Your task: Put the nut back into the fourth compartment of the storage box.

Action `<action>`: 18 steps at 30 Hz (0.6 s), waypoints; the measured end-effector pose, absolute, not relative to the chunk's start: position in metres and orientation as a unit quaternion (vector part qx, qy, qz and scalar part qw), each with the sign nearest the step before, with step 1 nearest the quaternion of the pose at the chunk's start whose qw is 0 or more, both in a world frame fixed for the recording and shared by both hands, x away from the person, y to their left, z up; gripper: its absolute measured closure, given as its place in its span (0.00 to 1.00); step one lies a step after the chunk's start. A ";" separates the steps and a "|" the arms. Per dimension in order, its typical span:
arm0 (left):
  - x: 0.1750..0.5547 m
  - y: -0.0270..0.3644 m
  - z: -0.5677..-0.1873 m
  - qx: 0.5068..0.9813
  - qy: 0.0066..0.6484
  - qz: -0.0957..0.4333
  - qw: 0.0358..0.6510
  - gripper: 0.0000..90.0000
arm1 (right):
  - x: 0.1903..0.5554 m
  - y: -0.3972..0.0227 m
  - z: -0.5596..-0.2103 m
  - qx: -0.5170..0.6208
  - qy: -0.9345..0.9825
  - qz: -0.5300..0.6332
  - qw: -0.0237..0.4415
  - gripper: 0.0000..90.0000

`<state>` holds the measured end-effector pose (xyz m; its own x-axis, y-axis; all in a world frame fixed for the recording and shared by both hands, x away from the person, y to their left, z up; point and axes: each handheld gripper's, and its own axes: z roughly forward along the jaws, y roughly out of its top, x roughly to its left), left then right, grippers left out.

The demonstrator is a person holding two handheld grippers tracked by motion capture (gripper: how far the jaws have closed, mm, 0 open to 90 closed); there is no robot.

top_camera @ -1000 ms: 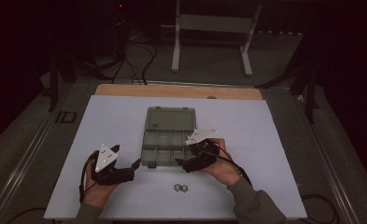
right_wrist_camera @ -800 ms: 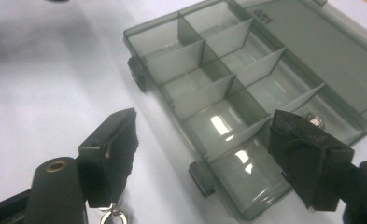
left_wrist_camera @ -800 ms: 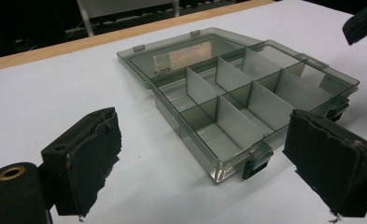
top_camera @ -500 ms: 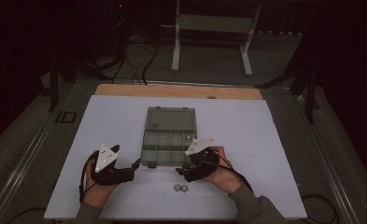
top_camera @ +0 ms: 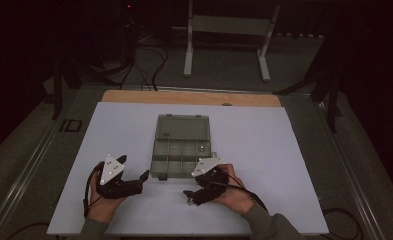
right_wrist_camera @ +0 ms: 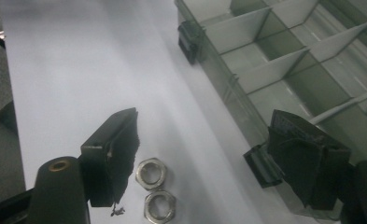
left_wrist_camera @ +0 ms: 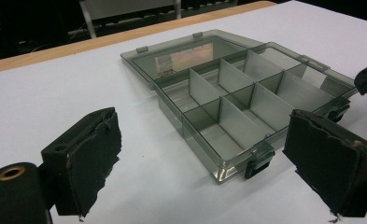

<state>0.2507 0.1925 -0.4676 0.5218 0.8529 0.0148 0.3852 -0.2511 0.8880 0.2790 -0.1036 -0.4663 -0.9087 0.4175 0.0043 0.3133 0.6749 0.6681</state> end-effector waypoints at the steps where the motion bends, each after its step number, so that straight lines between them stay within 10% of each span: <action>1: 0.251 0.192 -0.468 0.747 0.414 0.260 0.450 0.12 | 0.278 -0.103 -0.467 0.201 0.913 0.349 0.073 0.28; 18: 0.250 0.193 -0.467 0.747 0.415 0.260 0.450 0.12 | 0.275 -0.096 -0.485 0.174 0.933 0.311 0.052 0.34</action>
<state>0.2504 0.1929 -0.4674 0.5208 0.8535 0.0155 0.3851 -0.2511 0.8881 0.2747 -0.0957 -0.4850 -0.9339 0.3574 0.0113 0.2926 0.7455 0.5988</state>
